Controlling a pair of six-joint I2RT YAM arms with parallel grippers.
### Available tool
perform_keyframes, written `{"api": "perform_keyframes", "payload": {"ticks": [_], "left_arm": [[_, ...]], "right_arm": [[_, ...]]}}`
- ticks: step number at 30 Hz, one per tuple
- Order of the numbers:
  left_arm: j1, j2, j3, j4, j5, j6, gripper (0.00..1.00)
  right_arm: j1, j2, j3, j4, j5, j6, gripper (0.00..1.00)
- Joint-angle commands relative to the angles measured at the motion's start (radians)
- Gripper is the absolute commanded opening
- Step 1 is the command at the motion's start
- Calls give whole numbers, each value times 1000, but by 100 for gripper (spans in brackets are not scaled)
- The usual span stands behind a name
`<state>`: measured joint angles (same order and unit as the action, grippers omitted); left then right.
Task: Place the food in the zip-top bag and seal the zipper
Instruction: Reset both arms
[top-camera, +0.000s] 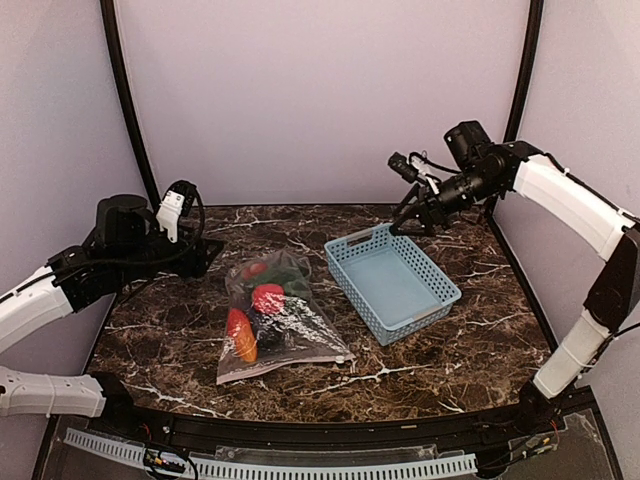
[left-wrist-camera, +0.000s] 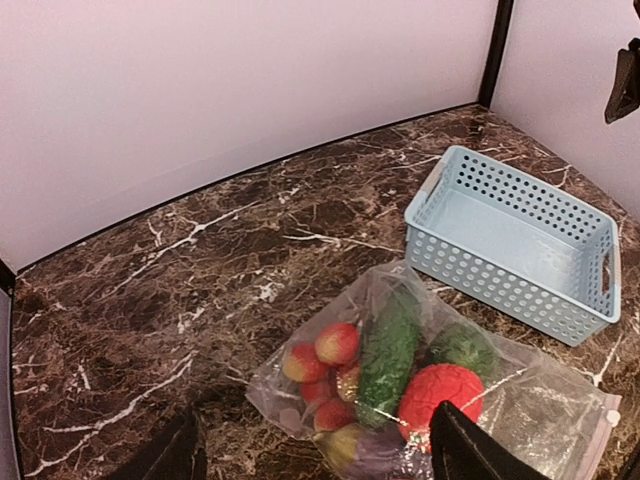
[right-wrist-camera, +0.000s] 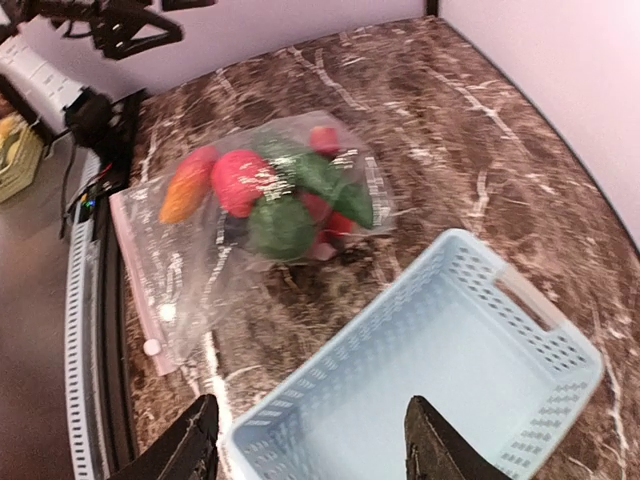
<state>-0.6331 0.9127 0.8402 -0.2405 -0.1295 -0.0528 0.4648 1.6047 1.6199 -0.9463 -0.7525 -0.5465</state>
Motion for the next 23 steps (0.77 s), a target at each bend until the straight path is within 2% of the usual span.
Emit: {"api": "perform_keyframes", "payload": {"ticks": [1, 4, 6, 9, 11, 14, 17, 23], "left_arm": [[3, 14, 24, 45, -138, 32, 76], [3, 15, 25, 68, -206, 45, 78], [3, 16, 44, 64, -272, 82, 81], [3, 43, 101, 37, -369, 151, 85], [4, 74, 160, 7, -417, 185, 89], [4, 118, 255, -43, -447, 190, 93], [6, 141, 289, -35, -418, 168, 93], [6, 135, 244, 41, -387, 161, 93]], "right_arm": [[-106, -82, -26, 159, 60, 142, 62], [-206, -106, -23, 219, 103, 209, 64], [-289, -123, -11, 275, 118, 273, 71], [-427, -150, -2, 387, 157, 415, 98], [-482, -168, -6, 452, 238, 484, 99], [-494, -206, -50, 549, 391, 531, 99], [-494, -223, -68, 557, 412, 516, 99], [-494, -235, -118, 570, 412, 532, 99]]}}
